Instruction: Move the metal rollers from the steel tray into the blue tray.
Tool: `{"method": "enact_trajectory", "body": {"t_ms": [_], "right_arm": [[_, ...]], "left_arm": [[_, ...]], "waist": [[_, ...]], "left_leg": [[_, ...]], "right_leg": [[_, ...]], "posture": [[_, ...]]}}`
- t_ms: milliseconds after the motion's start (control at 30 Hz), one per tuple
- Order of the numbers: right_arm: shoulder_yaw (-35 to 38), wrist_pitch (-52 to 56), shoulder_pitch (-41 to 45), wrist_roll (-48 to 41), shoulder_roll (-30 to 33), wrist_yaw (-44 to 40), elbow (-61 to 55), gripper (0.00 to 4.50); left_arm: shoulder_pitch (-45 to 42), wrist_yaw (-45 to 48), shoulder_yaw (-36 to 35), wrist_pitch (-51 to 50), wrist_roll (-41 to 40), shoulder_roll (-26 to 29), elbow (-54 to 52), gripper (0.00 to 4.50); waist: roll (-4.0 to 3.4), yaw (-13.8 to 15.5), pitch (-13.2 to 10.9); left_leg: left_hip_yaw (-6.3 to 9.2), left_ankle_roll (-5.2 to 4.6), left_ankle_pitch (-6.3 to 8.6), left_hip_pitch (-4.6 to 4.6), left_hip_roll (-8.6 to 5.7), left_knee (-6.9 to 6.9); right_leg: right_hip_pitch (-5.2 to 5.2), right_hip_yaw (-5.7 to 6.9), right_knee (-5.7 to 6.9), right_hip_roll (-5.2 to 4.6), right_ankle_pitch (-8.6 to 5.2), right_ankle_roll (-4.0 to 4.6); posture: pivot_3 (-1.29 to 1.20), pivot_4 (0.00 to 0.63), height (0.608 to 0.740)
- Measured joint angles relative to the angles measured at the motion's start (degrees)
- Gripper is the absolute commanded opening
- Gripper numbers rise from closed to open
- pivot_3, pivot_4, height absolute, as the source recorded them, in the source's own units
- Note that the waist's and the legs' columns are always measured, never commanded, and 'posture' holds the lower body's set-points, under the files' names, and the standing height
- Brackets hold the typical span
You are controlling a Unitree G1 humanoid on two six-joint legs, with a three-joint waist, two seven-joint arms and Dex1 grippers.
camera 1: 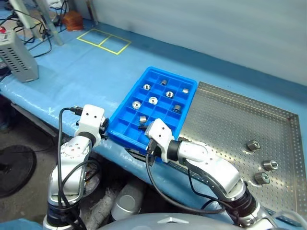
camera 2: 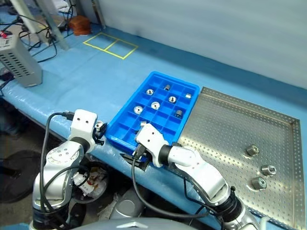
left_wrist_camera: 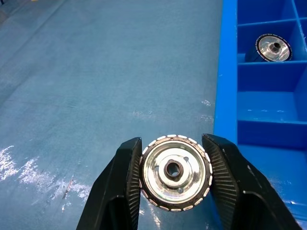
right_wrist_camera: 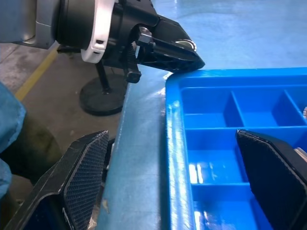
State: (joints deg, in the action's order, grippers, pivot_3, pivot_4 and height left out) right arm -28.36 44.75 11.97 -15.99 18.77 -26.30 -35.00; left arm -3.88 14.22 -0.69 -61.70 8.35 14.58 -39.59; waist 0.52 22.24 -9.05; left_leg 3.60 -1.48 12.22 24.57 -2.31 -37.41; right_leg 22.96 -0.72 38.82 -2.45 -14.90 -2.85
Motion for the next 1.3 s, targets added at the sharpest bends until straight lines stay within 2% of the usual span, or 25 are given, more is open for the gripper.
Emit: {"method": "enact_trajectory", "body": {"t_ms": [200, 400, 667, 1100, 1300], "right_arm": [[0.0, 1.9, -2.1, -0.1, 0.7, 0.7, -2.1, 4.5], [0.1, 3.3, -3.5, -0.1, 0.7, 1.7, -3.0, 4.5], [0.2, 3.5, -3.9, -0.1, 0.7, 2.9, -3.9, 4.5], [0.1, 3.5, -4.5, 0.4, 0.2, 5.3, -4.2, 4.5], [0.1, 3.5, -5.7, 1.1, -0.4, 6.6, -4.5, 4.5]], "left_arm": [[-2.7, -3.0, -0.4, 0.5, 0.2, 0.2, -1.3, 1.69], [-5.2, -2.7, -0.6, 1.4, -0.7, 1.4, -3.5, 1.69], [-3.9, 1.9, 1.8, 0.9, -6.8, 1.8, -3.6, 1.69], [-3.9, 2.6, 5.8, 0.3, -9.2, 4.7, 0.8, 1.69], [-4.3, 3.5, 7.5, -0.2, -9.7, 6.3, 2.6, 3.61]], "waist": [[0.01, 2.3, 0.0], [0.01, 2.8, 0.0], [0.02, 2.3, 0.0], [0.02, 0.6, 0.0], [0.01, -1.4, 0.0]], "left_leg": [[-0.07, 0.0, 0.0, 0.12, 0.02, 0.0], [-0.14, 0.01, 0.0, 0.13, 0.01, 0.08], [-0.16, 0.01, 0.0, 0.12, 0.07, 0.11], [-0.16, 0.01, 0.0, 0.12, 0.09, 0.13], [-0.17, 0.01, 0.0, 0.11, 0.1, 0.17]], "right_leg": [[0.14, 0.02, 0.0, 0.17, 0.02, -0.01], [0.16, 0.01, -0.05, 0.19, 0.02, -0.01], [0.17, 0.02, -0.05, 0.25, -0.01, -0.01], [0.16, 0.01, -0.1, 0.27, -0.16, -0.21], [0.16, -0.01, -0.11, 0.26, -0.14, -0.09]], "posture": [[0.41, 0.15, 0.74], [0.4, 0.15, 0.74], [0.38, 0.15, 0.74], [0.3, 0.15, 0.74], [0.28, 0.15, 0.74]]}}
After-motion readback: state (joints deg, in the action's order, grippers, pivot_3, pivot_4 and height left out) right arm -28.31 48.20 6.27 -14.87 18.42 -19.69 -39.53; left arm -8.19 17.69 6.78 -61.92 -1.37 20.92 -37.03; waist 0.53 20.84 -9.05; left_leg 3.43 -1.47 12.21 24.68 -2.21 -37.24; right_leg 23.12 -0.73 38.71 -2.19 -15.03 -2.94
